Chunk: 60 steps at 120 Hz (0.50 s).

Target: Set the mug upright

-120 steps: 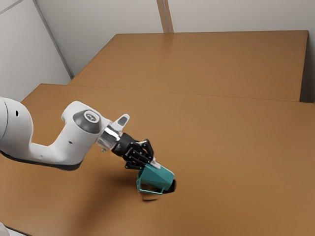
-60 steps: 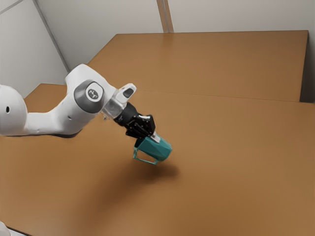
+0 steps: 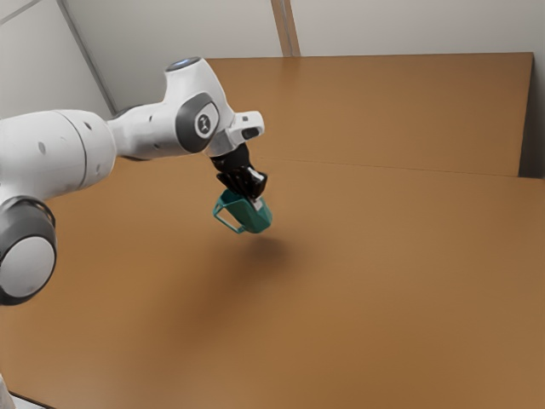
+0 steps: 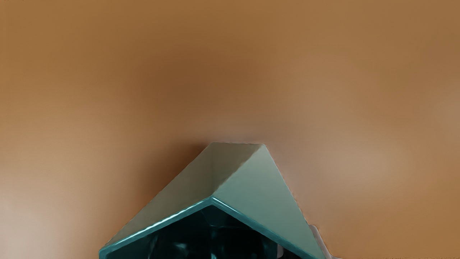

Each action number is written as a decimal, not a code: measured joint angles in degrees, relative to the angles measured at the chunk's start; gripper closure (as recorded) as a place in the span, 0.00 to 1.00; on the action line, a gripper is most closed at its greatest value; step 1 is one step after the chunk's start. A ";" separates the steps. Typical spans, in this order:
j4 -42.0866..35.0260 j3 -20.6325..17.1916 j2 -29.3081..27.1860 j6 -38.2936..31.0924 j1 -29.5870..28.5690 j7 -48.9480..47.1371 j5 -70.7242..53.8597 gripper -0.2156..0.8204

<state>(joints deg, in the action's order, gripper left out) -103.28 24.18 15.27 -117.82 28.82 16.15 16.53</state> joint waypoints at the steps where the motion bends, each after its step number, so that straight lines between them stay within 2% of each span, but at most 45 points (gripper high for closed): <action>1: 0.12 0.00 0.14 0.13 -0.08 0.16 -0.30 0.96; 60: 1.00 -0.49 4.16 6.59 -2.15 7.11 -10.79 0.97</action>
<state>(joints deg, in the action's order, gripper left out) -102.28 23.68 19.43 -111.23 26.67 23.26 5.75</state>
